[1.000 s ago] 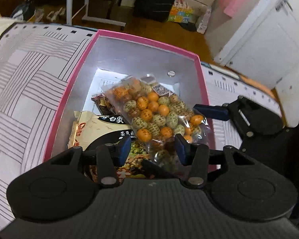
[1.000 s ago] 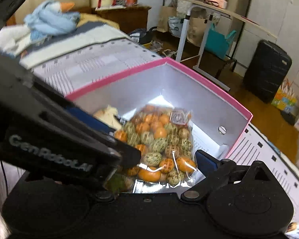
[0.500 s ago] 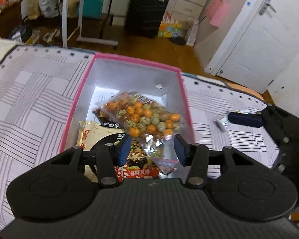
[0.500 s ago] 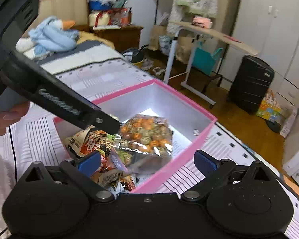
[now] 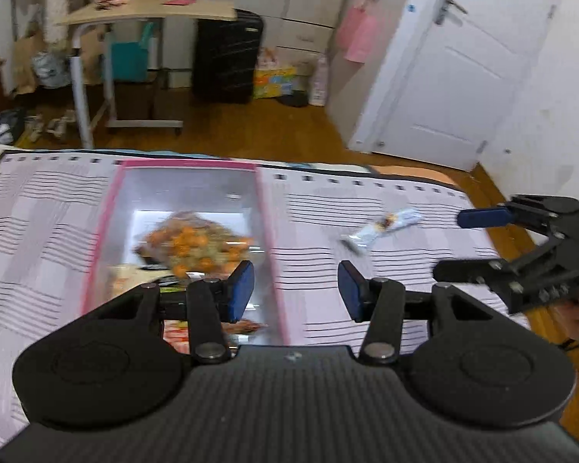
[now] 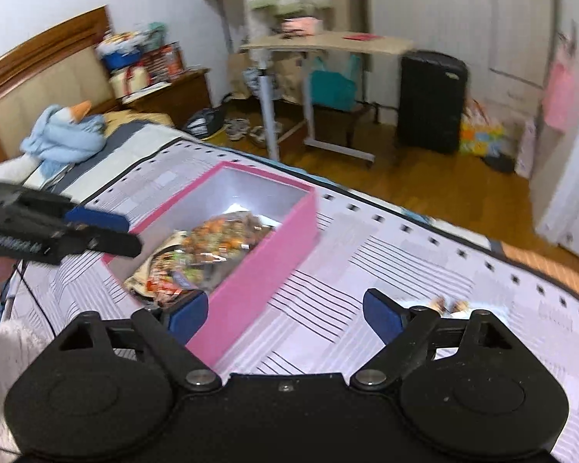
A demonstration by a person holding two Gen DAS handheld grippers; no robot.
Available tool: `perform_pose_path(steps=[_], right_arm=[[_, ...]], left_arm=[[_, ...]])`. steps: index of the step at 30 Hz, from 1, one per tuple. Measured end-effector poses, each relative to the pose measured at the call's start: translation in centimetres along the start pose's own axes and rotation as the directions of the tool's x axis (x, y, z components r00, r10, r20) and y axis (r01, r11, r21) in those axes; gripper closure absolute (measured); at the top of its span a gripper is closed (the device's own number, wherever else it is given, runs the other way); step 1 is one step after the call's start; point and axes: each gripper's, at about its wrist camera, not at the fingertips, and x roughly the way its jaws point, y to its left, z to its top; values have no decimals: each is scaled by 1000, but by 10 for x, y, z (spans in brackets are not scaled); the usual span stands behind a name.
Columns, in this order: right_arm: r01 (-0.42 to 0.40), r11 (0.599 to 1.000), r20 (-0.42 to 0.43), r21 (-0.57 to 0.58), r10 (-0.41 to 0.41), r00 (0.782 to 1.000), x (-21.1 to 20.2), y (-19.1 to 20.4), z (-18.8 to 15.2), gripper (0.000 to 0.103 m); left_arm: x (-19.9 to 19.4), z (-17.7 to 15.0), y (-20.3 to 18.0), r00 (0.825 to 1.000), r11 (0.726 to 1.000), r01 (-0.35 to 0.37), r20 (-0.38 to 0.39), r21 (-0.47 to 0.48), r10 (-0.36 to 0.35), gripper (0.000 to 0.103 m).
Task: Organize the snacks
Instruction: 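Move both grippers to the two white wrapped bars on the bed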
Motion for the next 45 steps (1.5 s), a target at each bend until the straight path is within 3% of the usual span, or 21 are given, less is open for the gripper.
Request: perform_pose_path(steps=[3,7,14,18,24,28,33,37,39,41,42,45], right_arm=[[17,997,2,70,-17,1000,-2,-25,-5,14],[40,984,-2,173,-40,999,5,-61,-11,16],[81,914,-23,399,-78,997,49,-137,-22,24],[76,856,-45,512,-62,997,84,-177,-30,26],[127,795,-82,593,-97,992,131,-213,-40,27],[151,736,-104,660,-110,988,154,-238,-57,27],[151,685,-63,713,-152,986,175,-252,-69,27],[172,694,-39,699,-204,978,185,-250,-66,27],[204,712,-39,671,-241,970,190,-246,-62,29],[243,738,-45,629,-277,960,189,-242,-60,37],[269,751,-53,603,-298,953,190,-240,-59,46],[297,781,-42,550,-330,943,189,-234,-62,56]], left_arm=[[13,3,-19,999,999,32,-10,23,-31,56],[45,9,-39,987,988,154,-43,-4,-154,56],[122,14,-80,984,984,174,-44,32,-172,56],[170,11,-101,984,983,175,-54,63,-172,56],[236,6,-118,994,989,100,-63,109,-94,56],[280,8,-114,988,988,144,-64,59,-140,56],[316,5,-117,996,991,77,-63,112,-70,55],[336,2,-111,995,990,23,-104,139,-9,49],[336,-1,-111,993,988,34,-116,149,-17,47],[337,-5,-116,987,982,61,-157,178,-33,47],[336,-7,-120,987,978,58,-156,198,-28,47],[334,-11,-128,987,968,41,-160,247,-1,51]])
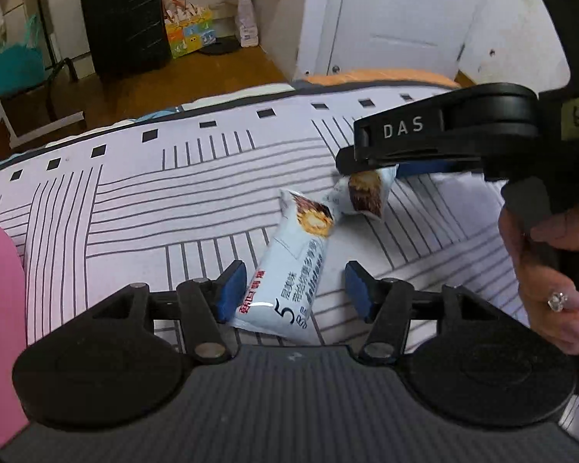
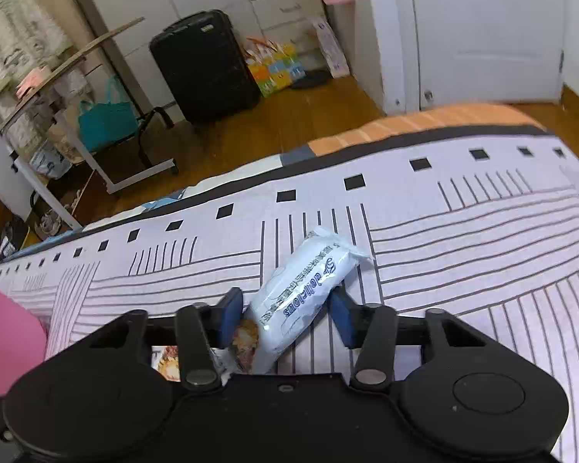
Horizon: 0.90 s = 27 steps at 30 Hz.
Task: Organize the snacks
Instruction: 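Move both grippers to the two white wrapped bars on the bed, then grasp a white bar with the right gripper while the left grasps the other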
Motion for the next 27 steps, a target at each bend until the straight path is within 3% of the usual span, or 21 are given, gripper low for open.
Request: perform_pose_path(steps=[2,4,15,27], right_arm=[[-1,1000,13,-7,1,1000,-5,-2,-2,56],[-5,1000,22,-23,5,1000,-11,-3,-3,62],[-62,998,-34,15,63,997,-53,-9,-26,65],[-127,990,-99,-54,121,988,-117,15,-77,65]], left_arm=[[-1,0,-4,1000,1000,-29,-7,2,29,70],[-4,1,-3,1000,1000,-17,-19,-18,17,76],[-40,-8,12,996,988,43,-73,-148,-54,77],[-99,-35,7,995,986,19,-90,-167,-34,77]])
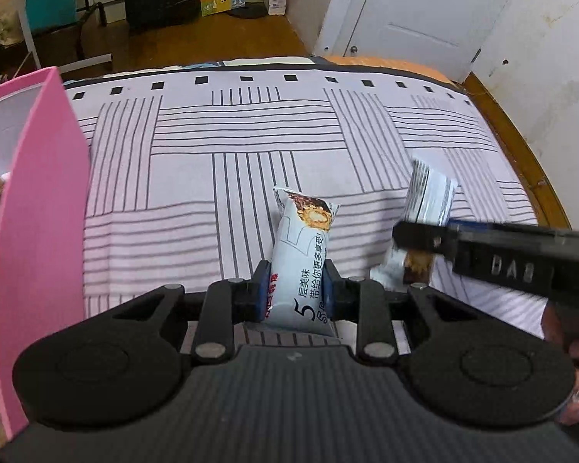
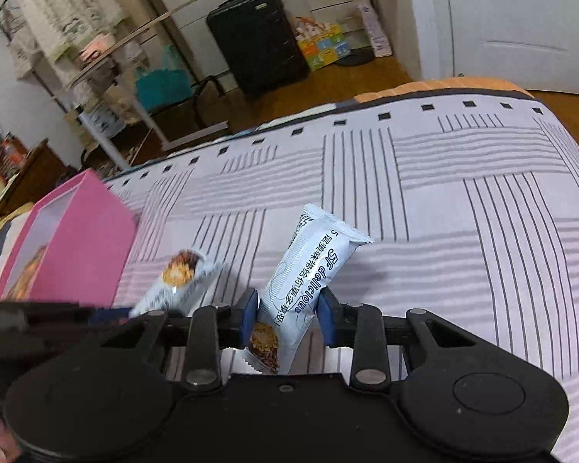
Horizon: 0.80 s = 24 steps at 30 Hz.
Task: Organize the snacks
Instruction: 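Grasp a white bar with the right gripper while the left grasps the other, then carry both white bars into the pink box and open both grippers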
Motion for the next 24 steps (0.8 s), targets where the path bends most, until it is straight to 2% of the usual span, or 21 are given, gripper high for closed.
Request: perform_pose_path(steps=[5,12,18,24], right_arm=[[-27,998,-45,-54,24,999,-25,10,-24,65],[-91,990,-126,-109,77,989,-60,26,-48,65],[-158,971,-117,-178,139,983,-101,49,-55,65],[-203,952,-101,-230,184,978,-127,75,-56,65]], left_arm=[[-35,-14,-5,1000,1000,-11,-4,14,11,77],[-83,-40,-7,1000,999,24,1,28,-24,77],[-130,-64,-7,997,998,37,59,46,-40,77],[-165,-73,0,992,999,39,119,36,-43,77]])
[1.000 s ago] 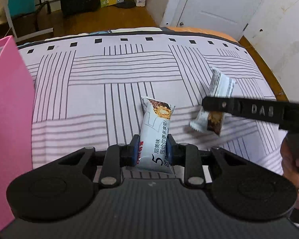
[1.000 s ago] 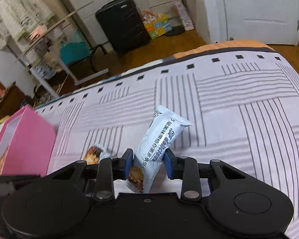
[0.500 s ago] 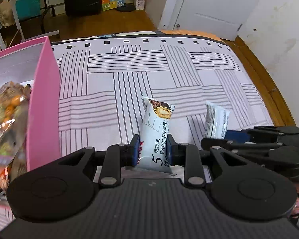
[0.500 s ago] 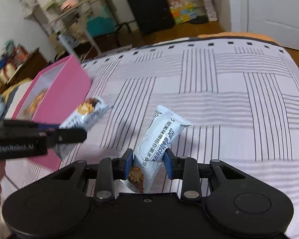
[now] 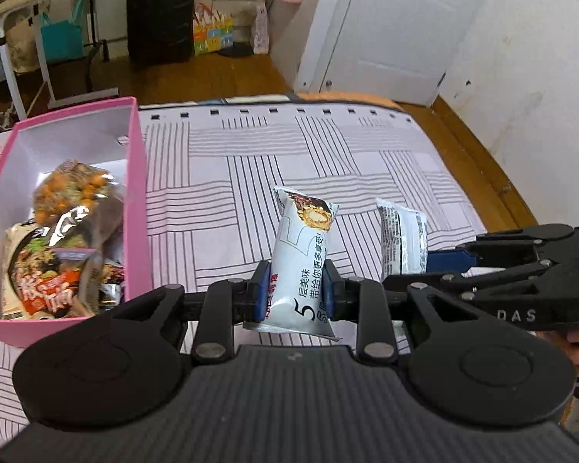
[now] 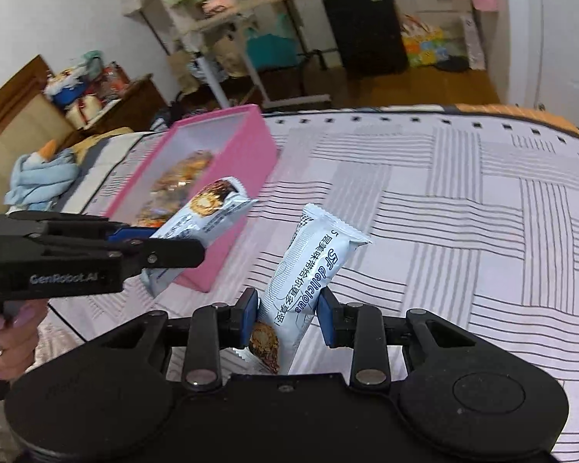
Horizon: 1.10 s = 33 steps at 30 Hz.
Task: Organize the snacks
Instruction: 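Carry both white bars into the pink box and open both grippers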
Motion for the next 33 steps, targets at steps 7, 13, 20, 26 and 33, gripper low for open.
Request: perform_pose_path(steps=[7,13,20,26,33], right_arm=[[-44,993,-5,-112,44,999,-8,44,7,65],[-60,967,-7,-248,60,998,1,89,42,65],[-144,946,-31,-291,141,990,44,122,79,65],[-170,932,-29,-320,170,985,98,150,94,65],[-183,891,-80,-415,164,983,149,182,97,65]], left_arm=[[-35,-7,17,998,999,-10,59,-32,12,77],[-68,-4,48,991,996,-46,120,-75,55,77],[-90,8,108,976,979,-103,170,-176,133,77],[-76,10,161,964,942,-177,143,-285,224,77],[-41,-5,213,955,895,-230,87,-381,283,77]])
